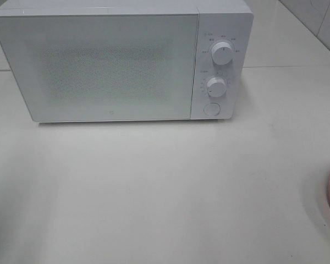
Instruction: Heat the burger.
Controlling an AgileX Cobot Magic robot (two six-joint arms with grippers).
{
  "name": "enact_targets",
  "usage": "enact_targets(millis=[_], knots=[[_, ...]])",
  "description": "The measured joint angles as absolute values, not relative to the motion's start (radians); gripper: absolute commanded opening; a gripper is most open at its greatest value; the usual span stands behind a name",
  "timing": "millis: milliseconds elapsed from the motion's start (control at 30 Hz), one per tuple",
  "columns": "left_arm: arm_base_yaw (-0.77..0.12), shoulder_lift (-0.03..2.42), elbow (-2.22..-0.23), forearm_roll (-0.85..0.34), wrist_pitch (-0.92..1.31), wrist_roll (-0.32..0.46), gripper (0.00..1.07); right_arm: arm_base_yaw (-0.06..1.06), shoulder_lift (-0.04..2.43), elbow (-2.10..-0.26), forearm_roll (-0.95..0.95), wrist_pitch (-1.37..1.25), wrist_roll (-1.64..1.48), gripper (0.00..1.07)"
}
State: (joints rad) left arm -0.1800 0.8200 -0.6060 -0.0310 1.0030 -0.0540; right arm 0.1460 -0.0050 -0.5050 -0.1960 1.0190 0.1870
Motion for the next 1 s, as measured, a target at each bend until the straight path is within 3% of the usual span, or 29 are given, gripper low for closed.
enact_targets(millis=[300, 833, 1000], knots=[[-0.180, 0.615, -0.525, -0.030, 1.006, -0.028, 1.00, 0.146, -0.005, -0.505, -0.196, 1.019, 0.187, 0.76], [-0.179, 0.549, -0.512, -0.030, 1.040, -0.027, 1.00, 0.146, -0.005, -0.505, -0.196, 1.019, 0.187, 0.76], [-0.121, 0.422, -0.512, -0.030, 1.041, -0.027, 1.00, 0.146, -0.005, -0.505, -0.196, 1.019, 0.187, 0.76]])
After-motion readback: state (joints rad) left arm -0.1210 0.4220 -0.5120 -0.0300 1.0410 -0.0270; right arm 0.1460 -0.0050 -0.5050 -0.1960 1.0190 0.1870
